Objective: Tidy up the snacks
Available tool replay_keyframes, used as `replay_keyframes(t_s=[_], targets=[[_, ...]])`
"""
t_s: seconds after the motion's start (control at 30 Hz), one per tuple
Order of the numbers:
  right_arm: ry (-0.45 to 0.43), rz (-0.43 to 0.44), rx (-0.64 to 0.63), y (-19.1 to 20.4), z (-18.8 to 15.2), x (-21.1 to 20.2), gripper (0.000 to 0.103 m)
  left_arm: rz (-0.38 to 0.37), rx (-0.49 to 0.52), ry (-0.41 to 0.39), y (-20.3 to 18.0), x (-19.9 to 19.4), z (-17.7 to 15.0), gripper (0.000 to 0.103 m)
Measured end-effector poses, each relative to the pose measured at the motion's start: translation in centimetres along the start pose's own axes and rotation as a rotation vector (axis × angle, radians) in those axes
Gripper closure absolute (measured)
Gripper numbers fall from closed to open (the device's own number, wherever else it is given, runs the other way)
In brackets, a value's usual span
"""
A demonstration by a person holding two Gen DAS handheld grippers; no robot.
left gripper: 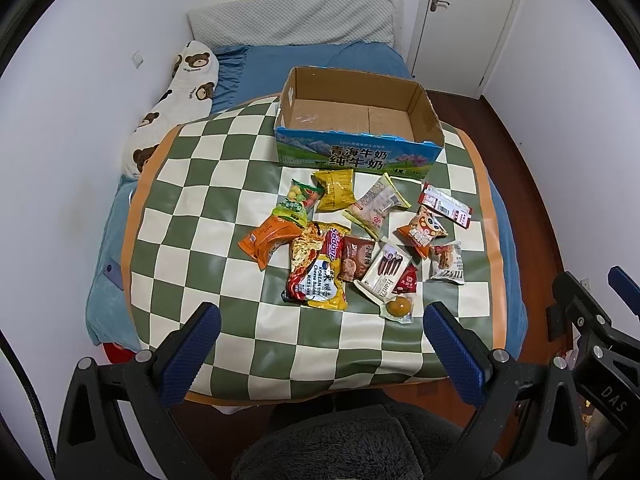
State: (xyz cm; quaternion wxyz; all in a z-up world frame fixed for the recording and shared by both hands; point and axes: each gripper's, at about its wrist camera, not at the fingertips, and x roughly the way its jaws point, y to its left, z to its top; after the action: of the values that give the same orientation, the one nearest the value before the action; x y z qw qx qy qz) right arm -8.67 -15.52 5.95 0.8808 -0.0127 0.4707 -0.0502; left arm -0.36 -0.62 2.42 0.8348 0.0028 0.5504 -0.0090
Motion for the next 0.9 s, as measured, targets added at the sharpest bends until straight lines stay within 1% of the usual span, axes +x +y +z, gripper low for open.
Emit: replay_keyframes(t_s=[0.9], targets=[[-0.004,0.002,0.006,0.03,-0.02,-0.05,0.000,0.001,-0.003,-0.007,0.25,-0.07,0.15,0.000]])
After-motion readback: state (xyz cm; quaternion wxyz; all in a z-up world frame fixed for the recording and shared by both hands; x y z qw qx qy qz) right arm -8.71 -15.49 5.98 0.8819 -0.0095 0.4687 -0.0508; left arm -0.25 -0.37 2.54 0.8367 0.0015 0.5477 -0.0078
